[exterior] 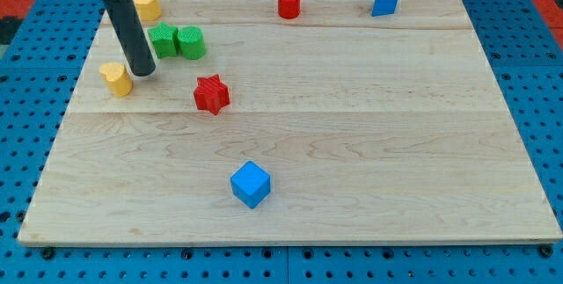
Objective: Nudge the blue cube right a bit
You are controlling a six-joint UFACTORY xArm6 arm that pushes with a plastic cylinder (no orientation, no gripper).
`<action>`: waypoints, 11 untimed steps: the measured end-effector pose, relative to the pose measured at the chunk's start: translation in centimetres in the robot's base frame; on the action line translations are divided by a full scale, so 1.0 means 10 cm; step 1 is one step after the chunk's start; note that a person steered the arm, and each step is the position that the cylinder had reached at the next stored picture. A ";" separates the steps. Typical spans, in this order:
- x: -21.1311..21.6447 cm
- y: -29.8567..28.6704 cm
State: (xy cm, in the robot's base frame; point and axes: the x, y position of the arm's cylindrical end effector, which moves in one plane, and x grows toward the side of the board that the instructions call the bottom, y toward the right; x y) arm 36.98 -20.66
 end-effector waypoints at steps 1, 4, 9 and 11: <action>0.20 -0.10; 0.27 -0.06; 2.11 0.66; 2.17 0.67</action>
State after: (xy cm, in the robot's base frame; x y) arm 58.68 -14.01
